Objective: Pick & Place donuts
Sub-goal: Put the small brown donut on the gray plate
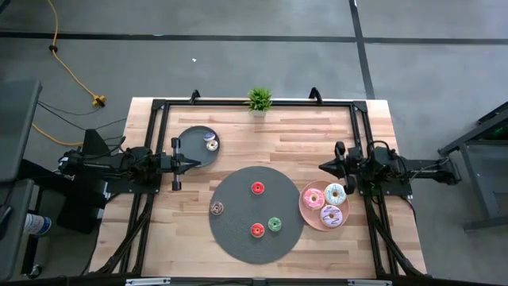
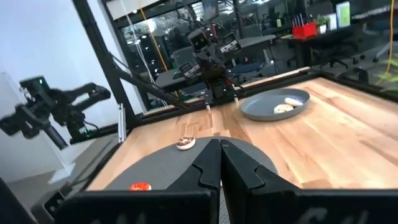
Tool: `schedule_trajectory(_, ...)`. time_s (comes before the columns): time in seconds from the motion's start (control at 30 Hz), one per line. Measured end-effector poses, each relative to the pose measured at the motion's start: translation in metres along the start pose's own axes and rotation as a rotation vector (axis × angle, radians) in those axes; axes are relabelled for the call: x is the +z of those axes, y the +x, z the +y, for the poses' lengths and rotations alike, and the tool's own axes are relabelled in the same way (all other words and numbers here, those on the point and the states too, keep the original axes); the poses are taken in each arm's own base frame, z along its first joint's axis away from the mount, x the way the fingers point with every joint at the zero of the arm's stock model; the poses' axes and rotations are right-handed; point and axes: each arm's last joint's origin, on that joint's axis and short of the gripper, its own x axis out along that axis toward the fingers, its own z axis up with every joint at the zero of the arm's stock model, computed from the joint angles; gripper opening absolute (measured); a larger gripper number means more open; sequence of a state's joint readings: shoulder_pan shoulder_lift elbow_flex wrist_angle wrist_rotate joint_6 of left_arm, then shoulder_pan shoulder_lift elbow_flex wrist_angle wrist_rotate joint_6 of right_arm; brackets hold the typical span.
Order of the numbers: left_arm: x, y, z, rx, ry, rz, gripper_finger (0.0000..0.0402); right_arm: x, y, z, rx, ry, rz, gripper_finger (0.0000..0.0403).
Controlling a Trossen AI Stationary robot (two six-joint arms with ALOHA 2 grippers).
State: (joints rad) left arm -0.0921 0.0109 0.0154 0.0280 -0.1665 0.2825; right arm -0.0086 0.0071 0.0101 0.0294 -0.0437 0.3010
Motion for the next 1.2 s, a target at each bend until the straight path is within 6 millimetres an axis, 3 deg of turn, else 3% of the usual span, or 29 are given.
schedule_trajectory(0.17, 0.0, 0.0, 0.0, 0.0, 0.0, 0.0, 0.0, -0.0003, 0.0, -0.0001, -0.002, 0.062, 0.002, 0.0)
schedule_trajectory(1.2, 0.0, 0.0, 0.0, 0.0, 0.0, 0.0, 0.0, -0.0006, 0.0001, -0.0002, -0.001, 0.058, 0.003, 0.0)
